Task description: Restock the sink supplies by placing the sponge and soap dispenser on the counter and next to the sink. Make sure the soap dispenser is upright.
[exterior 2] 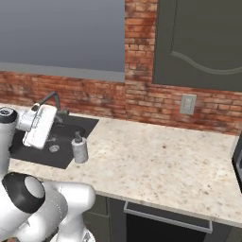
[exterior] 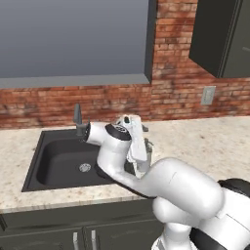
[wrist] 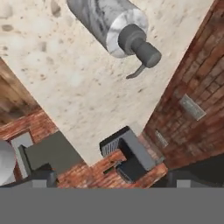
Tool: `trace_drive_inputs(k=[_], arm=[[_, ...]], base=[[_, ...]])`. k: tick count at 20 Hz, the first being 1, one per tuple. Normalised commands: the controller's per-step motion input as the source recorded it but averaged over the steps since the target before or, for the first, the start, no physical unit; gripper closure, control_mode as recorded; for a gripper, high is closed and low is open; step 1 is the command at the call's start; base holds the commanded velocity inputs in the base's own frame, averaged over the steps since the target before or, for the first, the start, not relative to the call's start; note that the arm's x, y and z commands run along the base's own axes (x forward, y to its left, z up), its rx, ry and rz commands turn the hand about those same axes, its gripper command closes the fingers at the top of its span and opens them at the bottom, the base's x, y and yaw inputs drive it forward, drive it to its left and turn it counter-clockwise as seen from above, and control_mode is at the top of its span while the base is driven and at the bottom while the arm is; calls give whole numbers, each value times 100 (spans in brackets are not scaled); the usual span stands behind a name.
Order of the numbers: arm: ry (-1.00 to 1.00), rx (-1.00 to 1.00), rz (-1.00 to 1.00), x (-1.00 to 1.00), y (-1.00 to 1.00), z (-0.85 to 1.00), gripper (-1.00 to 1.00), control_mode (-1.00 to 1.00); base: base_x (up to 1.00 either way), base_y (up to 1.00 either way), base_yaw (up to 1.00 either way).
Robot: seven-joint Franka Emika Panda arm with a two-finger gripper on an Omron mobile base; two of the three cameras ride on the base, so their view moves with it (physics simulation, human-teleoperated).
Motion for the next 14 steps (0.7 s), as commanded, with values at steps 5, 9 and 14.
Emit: trace_drive_inputs(k=[5,9,14], arm=[[-36,65,-9,-98,-92,8,-100,-100],[-20,71,-9,-56,-51,5,-100,-100],[-8,25,0,-3,13,-30,-100,-100]], base=[[0,0,0],[0,0,0],[0,0,0]])
